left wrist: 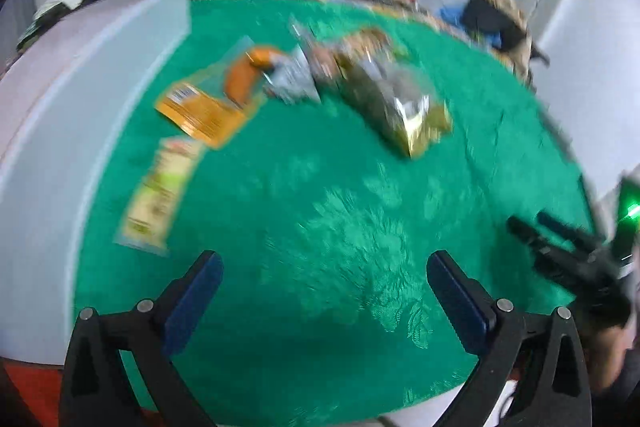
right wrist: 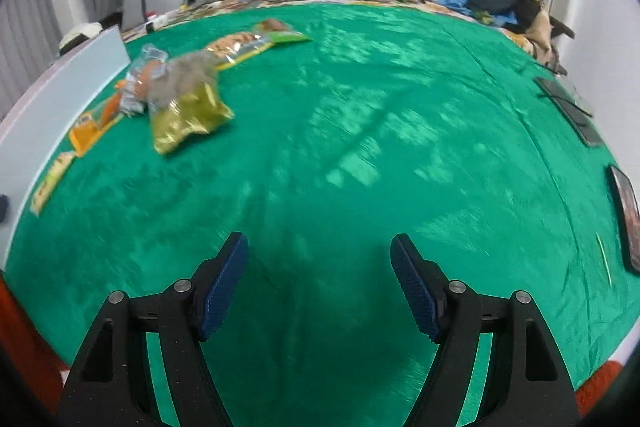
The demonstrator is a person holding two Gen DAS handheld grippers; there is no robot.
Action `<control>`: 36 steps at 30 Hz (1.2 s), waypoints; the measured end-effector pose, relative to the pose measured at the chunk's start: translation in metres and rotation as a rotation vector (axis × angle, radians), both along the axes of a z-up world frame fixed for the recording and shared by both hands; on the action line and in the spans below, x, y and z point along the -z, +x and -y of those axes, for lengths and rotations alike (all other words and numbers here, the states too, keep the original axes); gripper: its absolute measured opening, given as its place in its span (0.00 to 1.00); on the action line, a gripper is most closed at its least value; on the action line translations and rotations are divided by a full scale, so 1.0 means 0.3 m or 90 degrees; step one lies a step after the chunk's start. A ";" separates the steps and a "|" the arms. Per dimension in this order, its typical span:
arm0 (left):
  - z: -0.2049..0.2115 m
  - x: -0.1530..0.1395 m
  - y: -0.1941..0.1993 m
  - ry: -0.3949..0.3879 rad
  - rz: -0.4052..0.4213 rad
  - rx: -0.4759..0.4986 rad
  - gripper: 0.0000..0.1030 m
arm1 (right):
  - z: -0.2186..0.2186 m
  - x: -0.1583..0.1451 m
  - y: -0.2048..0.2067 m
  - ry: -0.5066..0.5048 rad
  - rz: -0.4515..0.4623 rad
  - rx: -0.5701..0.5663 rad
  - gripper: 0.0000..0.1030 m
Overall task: Organize snacks
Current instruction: 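Return both tools over the bedspread and aim the left tool at the cream rice-cake bar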
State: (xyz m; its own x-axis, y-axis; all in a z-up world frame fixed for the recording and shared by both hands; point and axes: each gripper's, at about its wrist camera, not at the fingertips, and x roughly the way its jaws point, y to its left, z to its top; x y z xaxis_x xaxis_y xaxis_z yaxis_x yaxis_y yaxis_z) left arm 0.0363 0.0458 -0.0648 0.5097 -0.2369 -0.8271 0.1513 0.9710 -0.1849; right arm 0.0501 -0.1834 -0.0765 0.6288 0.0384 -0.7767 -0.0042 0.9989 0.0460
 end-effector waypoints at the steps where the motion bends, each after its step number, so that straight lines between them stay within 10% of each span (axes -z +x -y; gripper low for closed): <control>1: 0.026 0.026 0.005 0.011 -0.007 0.004 0.98 | 0.019 0.014 -0.004 0.009 -0.004 0.001 0.75; 36: 0.134 0.073 -0.076 0.190 0.031 0.054 1.00 | -0.047 0.070 -0.027 -0.017 0.009 -0.050 0.91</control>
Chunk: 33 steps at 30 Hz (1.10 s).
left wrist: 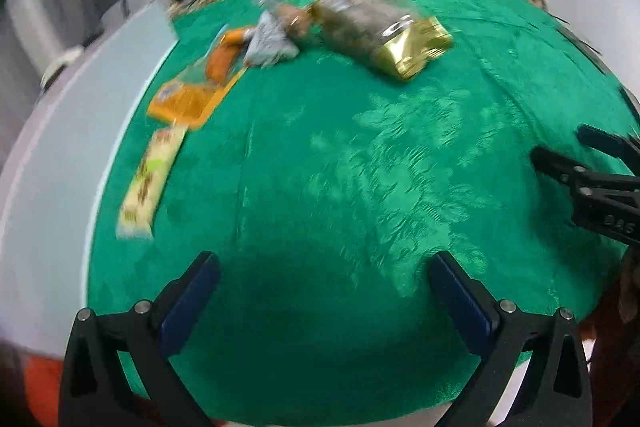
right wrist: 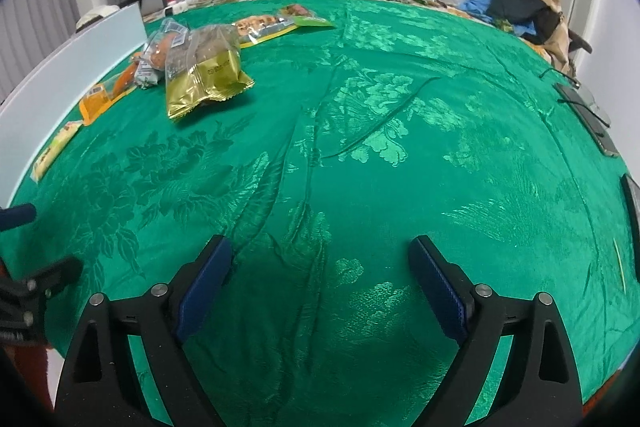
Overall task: Organize snacks
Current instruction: 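Return both tools over the bedspread and aim the left tool at the cream rice-cake bar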
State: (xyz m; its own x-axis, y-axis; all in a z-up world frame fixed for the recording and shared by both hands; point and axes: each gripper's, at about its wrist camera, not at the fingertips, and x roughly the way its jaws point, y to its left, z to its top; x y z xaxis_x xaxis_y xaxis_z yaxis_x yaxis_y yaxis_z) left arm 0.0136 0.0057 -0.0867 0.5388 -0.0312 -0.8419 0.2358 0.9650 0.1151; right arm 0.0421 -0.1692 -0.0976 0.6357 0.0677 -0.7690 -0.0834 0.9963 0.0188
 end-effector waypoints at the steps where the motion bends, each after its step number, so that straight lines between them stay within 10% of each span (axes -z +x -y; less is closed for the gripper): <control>1: -0.009 -0.024 0.018 0.001 0.013 0.001 1.00 | 0.000 0.000 -0.001 0.000 0.002 0.000 0.91; 6: -0.199 -0.113 0.206 -0.056 0.019 -0.098 1.00 | -0.001 0.000 -0.004 0.000 0.005 0.000 0.91; 13: -0.400 0.007 0.365 -0.103 -0.074 -0.206 0.99 | 0.001 -0.001 -0.006 0.001 0.002 -0.001 0.91; 18: -0.353 0.023 0.315 -0.086 -0.025 -0.167 0.38 | 0.003 -0.003 -0.008 0.001 0.002 0.000 0.91; 20: -0.304 0.012 0.297 -0.107 -0.024 -0.146 0.30 | 0.003 -0.003 -0.010 0.001 0.003 0.001 0.91; 26: -0.092 0.013 0.244 -0.148 -0.006 -0.086 0.33 | 0.000 -0.003 -0.010 0.001 0.005 0.005 0.91; 30: -0.069 0.017 0.226 -0.171 -0.003 -0.125 0.84 | -0.001 -0.001 -0.016 0.000 0.009 0.003 0.91; 33: -0.049 0.029 0.218 -0.143 -0.005 -0.120 0.91 | 0.000 0.000 -0.019 0.001 0.007 0.002 0.91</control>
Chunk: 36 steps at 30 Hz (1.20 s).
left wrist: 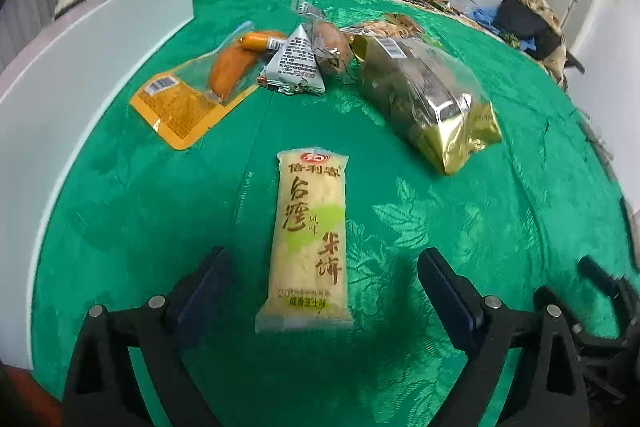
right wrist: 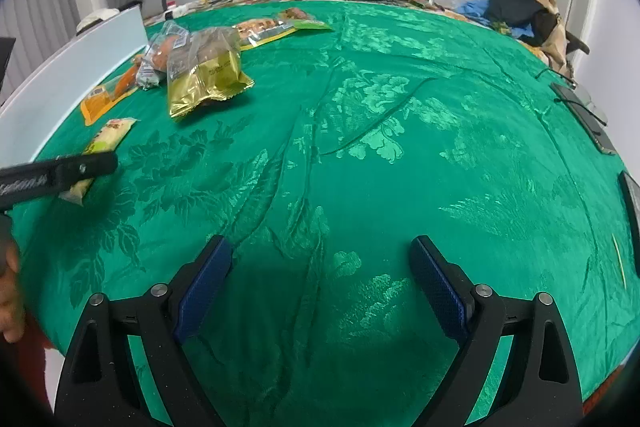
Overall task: Organize snacks
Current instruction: 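Return both tools over the bedspread and aim the left tool at the cream rice-cake bar, then lower the left tool over the cream rice-cake bar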
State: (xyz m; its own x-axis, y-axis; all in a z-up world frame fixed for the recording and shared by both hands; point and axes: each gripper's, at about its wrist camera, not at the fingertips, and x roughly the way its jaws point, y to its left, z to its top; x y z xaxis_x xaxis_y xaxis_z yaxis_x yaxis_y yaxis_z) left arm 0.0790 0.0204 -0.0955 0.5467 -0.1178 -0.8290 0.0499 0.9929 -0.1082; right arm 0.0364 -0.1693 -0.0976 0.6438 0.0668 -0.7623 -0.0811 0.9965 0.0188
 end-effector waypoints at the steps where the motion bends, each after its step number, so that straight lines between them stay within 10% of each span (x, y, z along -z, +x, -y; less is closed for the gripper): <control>1: 0.015 0.005 -0.006 0.024 -0.001 0.011 0.92 | 0.000 0.000 -0.002 0.000 -0.002 -0.002 0.91; 36: 0.024 0.025 -0.036 0.062 -0.003 0.026 1.00 | 0.003 0.004 -0.025 -0.003 0.014 -0.003 0.93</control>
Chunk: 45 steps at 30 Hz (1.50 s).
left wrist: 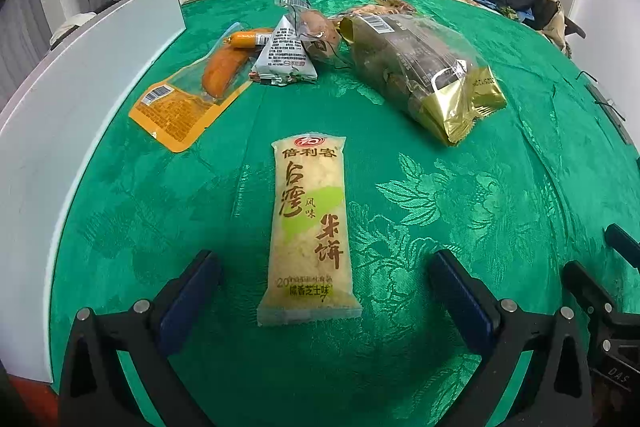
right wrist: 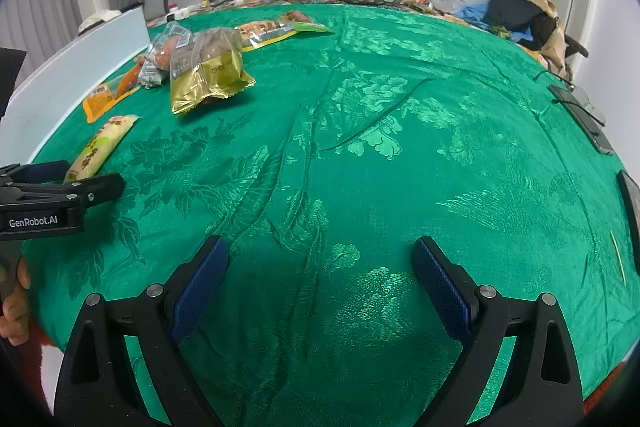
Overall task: Organize snacks
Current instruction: 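Lower the left tool over the cream rice-cake bar, then close the left tool on the rice-cake bar while the right tool grasps the clear brown-snack bag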
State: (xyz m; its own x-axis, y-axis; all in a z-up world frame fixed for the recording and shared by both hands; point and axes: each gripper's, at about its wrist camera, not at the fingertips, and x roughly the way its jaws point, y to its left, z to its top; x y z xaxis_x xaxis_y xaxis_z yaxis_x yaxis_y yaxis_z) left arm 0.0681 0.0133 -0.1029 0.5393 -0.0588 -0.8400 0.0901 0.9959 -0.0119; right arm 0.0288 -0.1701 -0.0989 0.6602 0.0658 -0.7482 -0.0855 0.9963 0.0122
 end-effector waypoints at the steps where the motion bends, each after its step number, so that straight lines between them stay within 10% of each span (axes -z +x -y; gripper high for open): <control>1: 0.000 0.000 0.001 0.000 -0.001 0.002 1.00 | 0.000 0.000 -0.001 0.000 0.001 0.000 0.93; 41: -0.030 -0.010 0.057 -0.012 -0.068 0.019 1.00 | -0.002 -0.015 0.019 0.000 -0.033 0.010 0.91; 45: -0.029 -0.021 0.056 -0.002 -0.043 0.027 0.75 | 0.028 -0.116 0.091 0.071 -0.024 0.008 0.91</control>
